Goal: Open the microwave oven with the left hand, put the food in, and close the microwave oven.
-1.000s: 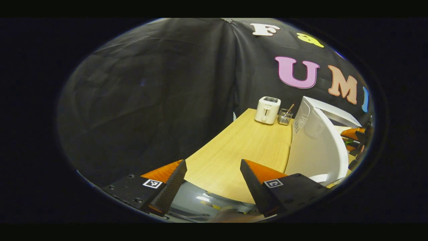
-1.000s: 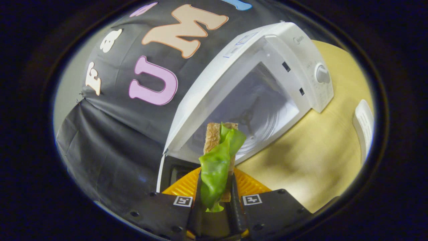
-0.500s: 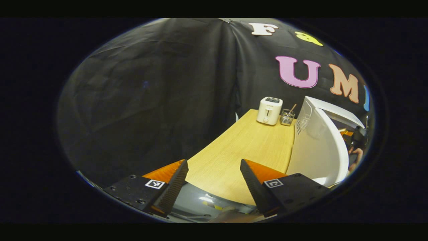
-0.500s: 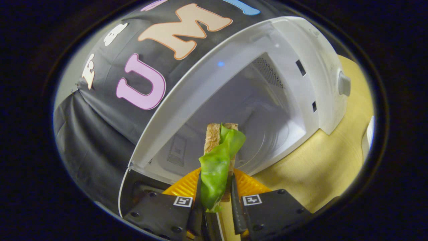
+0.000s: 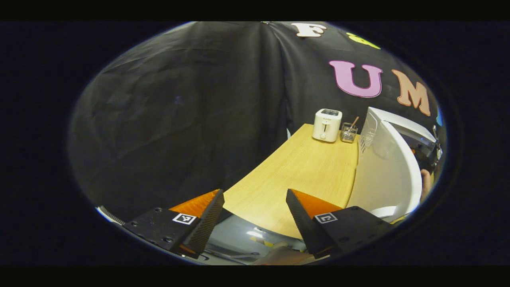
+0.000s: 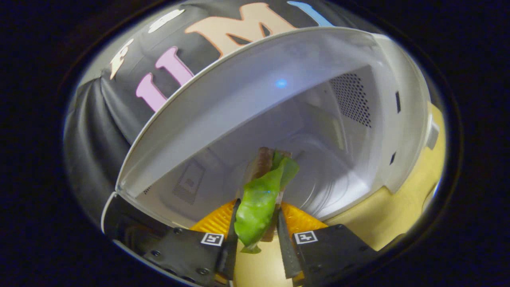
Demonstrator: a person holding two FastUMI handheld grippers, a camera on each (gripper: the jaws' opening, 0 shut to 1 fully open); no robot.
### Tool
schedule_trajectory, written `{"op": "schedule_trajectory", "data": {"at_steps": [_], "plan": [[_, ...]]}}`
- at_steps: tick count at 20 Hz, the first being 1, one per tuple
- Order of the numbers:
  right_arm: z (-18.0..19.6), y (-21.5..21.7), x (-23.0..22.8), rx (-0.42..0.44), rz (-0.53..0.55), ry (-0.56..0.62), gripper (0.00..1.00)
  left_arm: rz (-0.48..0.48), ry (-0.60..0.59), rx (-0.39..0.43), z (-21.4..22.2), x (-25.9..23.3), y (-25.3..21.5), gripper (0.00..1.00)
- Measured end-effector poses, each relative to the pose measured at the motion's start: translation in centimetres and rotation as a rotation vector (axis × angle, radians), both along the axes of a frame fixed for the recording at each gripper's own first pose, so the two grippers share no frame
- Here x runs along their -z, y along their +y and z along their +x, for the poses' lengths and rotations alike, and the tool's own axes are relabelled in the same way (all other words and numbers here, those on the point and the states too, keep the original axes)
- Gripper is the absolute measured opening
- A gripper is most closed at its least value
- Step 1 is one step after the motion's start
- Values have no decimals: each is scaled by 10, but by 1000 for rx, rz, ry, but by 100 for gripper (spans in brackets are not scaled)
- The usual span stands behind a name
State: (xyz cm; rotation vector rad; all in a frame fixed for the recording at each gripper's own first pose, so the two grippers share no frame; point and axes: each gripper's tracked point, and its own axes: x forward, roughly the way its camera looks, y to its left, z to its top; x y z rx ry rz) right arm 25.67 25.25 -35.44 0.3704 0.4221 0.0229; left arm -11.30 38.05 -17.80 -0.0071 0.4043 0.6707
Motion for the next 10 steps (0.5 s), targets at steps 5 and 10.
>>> {"op": "schedule_trajectory", "data": {"at_steps": [5, 10], "plan": [[14, -1, 1, 11, -110, 11, 55, -6, 6, -6, 0, 2, 0, 90], [17, -38, 1, 101, -328, 14, 74, -8, 9, -16, -2, 3, 1, 90]]}}
